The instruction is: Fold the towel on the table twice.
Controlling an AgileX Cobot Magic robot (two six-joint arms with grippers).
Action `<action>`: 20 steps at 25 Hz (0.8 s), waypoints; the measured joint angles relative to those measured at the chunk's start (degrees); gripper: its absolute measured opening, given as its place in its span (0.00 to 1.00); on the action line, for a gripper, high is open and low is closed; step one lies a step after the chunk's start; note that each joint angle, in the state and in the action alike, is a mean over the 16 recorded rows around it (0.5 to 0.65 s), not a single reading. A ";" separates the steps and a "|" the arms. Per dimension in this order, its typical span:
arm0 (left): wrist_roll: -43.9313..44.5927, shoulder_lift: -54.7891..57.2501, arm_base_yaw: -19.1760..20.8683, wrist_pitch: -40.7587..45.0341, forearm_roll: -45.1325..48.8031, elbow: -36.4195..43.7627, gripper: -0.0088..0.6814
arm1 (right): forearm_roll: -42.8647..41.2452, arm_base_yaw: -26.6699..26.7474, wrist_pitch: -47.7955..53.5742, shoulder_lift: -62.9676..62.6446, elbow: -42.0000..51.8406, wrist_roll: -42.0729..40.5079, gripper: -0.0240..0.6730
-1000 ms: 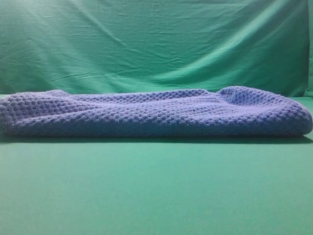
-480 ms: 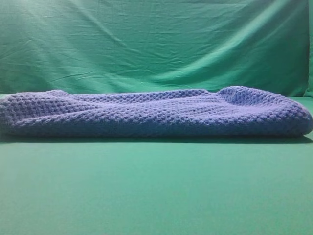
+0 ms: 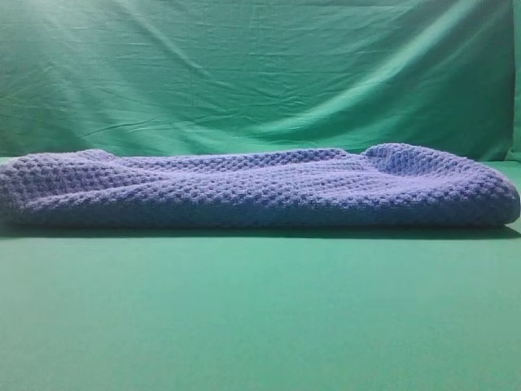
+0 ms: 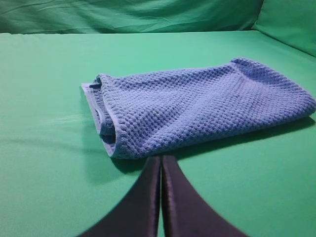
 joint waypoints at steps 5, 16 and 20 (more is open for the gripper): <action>0.00 0.00 0.00 0.14 1.52 1.42 0.01 | 0.00 0.00 -0.28 0.00 1.54 -0.02 0.03; 0.00 0.00 0.00 -3.04 3.86 5.02 0.01 | -0.31 0.00 -3.44 0.00 4.32 -0.10 0.03; 0.00 0.00 0.00 -4.03 3.84 5.34 0.01 | -0.47 0.00 -4.01 0.00 4.42 -0.11 0.03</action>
